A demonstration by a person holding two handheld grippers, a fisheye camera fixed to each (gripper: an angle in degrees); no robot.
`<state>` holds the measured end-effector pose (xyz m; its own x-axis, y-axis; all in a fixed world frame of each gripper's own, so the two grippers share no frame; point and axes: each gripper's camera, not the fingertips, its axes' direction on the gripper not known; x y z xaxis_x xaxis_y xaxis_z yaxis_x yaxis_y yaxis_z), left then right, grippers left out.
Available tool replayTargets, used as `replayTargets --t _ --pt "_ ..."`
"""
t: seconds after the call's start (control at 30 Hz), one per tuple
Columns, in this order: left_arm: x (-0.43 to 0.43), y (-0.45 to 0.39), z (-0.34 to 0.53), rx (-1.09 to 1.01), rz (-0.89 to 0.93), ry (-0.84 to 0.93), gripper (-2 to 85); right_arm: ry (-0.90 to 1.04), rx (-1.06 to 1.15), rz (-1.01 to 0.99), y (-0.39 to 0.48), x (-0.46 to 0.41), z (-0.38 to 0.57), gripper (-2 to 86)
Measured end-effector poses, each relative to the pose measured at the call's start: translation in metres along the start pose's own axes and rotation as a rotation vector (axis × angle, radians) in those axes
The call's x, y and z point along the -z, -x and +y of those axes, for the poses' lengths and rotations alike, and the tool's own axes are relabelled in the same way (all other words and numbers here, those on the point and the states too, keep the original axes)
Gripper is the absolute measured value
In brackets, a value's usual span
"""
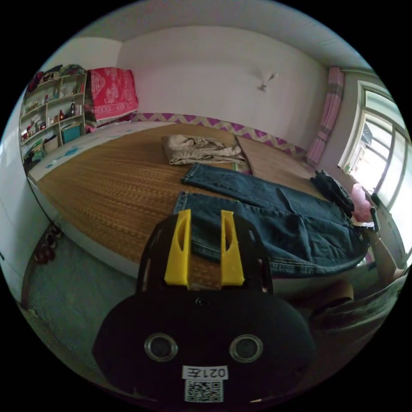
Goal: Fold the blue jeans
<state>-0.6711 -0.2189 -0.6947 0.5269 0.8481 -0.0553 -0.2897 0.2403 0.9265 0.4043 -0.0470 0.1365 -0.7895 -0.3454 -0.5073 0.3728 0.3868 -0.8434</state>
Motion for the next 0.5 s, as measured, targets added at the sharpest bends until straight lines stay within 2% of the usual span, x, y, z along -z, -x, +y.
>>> replayTargets --t 0.07,0.1,0.17,0.23,0.27,0.3,0.4,0.5 --pt "0.006 0.004 0.004 0.041 0.005 0.018 10.8 -0.006 -0.038 -0.069 -0.013 0.000 0.007 0.1" --pt "0.012 0.008 0.008 0.075 0.021 0.021 4.0 -0.009 -0.060 -0.110 -0.021 0.000 0.011 0.5" --pt "0.028 0.013 0.018 0.122 0.016 -0.054 0.0 -0.014 -0.106 -0.164 -0.035 0.001 0.021 1.8" --pt "0.045 0.018 0.030 0.180 -0.002 -0.174 -0.6 -0.074 -0.225 -0.215 -0.056 0.017 0.038 3.6" --pt "0.050 0.022 0.035 0.200 -0.001 -0.183 -0.7 -0.185 -0.316 -0.243 -0.070 0.036 0.057 4.6" --pt "0.051 0.028 0.037 0.236 0.006 -0.151 -0.8 -0.277 -0.384 -0.267 -0.079 0.055 0.078 5.4" --pt "0.048 0.048 0.040 0.333 0.090 -0.081 -0.6 -0.397 -0.475 -0.332 -0.090 0.086 0.135 6.9" --pt "0.043 0.069 0.043 0.390 0.217 -0.101 0.9 -0.419 -0.515 -0.419 -0.093 0.096 0.189 7.3"
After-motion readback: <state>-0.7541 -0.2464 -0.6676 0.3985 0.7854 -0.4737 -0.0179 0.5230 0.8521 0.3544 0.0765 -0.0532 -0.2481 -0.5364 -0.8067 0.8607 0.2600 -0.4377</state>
